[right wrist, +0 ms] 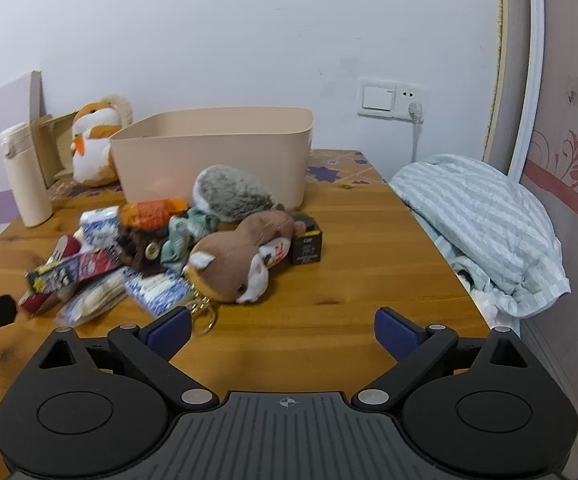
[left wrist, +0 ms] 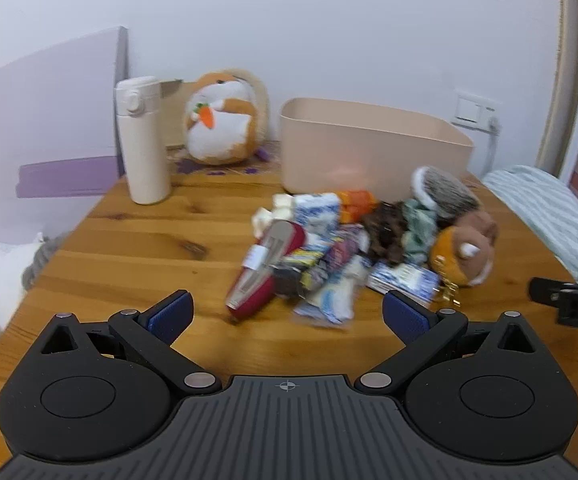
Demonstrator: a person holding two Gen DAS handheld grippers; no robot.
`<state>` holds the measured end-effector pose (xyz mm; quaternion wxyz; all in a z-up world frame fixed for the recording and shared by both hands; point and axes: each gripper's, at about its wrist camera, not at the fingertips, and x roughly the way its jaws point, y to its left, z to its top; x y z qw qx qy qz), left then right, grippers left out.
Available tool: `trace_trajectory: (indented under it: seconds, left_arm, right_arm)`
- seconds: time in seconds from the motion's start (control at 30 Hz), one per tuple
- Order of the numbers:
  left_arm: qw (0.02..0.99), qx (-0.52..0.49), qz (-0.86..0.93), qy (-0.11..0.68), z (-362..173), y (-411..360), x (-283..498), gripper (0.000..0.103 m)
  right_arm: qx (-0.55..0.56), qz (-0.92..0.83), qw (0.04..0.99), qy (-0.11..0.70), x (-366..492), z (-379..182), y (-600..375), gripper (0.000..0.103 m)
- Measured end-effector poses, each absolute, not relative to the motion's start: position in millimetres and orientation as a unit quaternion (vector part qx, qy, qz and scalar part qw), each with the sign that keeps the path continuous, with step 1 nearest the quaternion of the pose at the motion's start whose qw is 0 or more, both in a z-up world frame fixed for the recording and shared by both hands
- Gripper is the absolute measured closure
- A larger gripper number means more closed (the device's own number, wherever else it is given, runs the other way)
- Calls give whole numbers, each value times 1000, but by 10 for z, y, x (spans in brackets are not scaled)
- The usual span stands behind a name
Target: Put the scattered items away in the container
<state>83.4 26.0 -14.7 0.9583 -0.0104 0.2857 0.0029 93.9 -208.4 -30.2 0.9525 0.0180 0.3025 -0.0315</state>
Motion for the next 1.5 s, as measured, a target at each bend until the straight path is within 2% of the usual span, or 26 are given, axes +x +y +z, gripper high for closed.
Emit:
trace_trajectory:
  seconds: [0.5, 0.6, 0.73, 0.9, 1.3, 1.5]
  left_arm:
    - [951, 22, 39, 305, -463, 507, 1261, 1]
    - [950, 34, 34, 309, -526, 523, 1339, 6]
    - [947, 48, 20, 316, -609, 529, 1453, 11]
    - [946, 40, 2, 320, -655, 560, 1559, 11]
    - [940, 29, -17, 340, -764, 561, 1832, 12]
    - [938, 31, -25, 345, -805, 532, 1977, 19]
  right_arm:
    - [71, -38, 950, 303, 1405, -325, -2143, 8]
    - [95, -43, 947, 306, 1507, -324, -2203, 9]
    - [130, -38, 936, 326, 1681, -361, -2296, 13]
    - [176, -29, 921, 347, 1883, -402, -2419, 15]
    - [197, -5, 892, 407, 2296, -512, -2376, 18]
    - [215, -1, 877, 429, 2452, -575, -2382, 20]
